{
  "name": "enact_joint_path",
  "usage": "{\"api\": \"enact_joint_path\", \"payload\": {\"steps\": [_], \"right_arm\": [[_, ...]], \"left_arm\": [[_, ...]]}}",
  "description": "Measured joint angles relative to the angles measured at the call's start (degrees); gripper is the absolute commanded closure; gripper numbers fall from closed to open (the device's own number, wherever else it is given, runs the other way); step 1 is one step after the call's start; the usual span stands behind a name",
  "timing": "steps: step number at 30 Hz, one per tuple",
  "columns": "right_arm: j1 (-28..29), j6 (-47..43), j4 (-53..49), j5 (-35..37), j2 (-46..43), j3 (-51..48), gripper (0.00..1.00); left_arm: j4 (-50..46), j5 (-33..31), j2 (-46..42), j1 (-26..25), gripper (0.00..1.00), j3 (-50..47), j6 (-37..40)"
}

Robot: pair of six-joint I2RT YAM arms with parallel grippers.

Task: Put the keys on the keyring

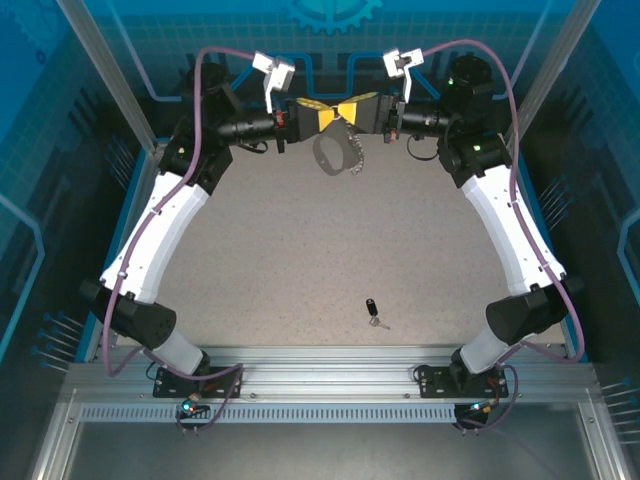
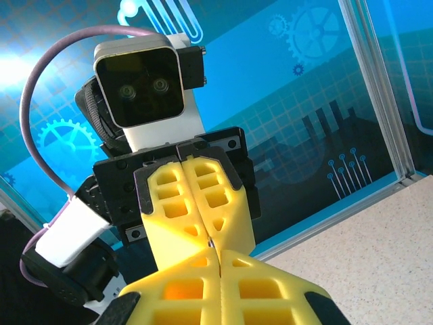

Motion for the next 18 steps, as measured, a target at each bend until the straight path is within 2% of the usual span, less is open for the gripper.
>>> {"api": "enact_joint_path", "payload": {"steps": [8,14,18], "right_arm": [[-0.1,0.1,1.3,0.0,0.3,0.0,1.00],[-0.7,2.9,4.5,-0.2,0.3,-1.4,1.00],[-1.6,4.3,5.4,-0.2,0.6,-2.3,1.00]], "left_arm": [[0.0,0.1,0.2,0.0,0.98,0.3,-0.1],[0.3,-0.6,0.2,-0.1,0.65,0.6,-0.1],[0.2,-1.6,0.2,-0.1,0.51,0.9,0.5]]}}
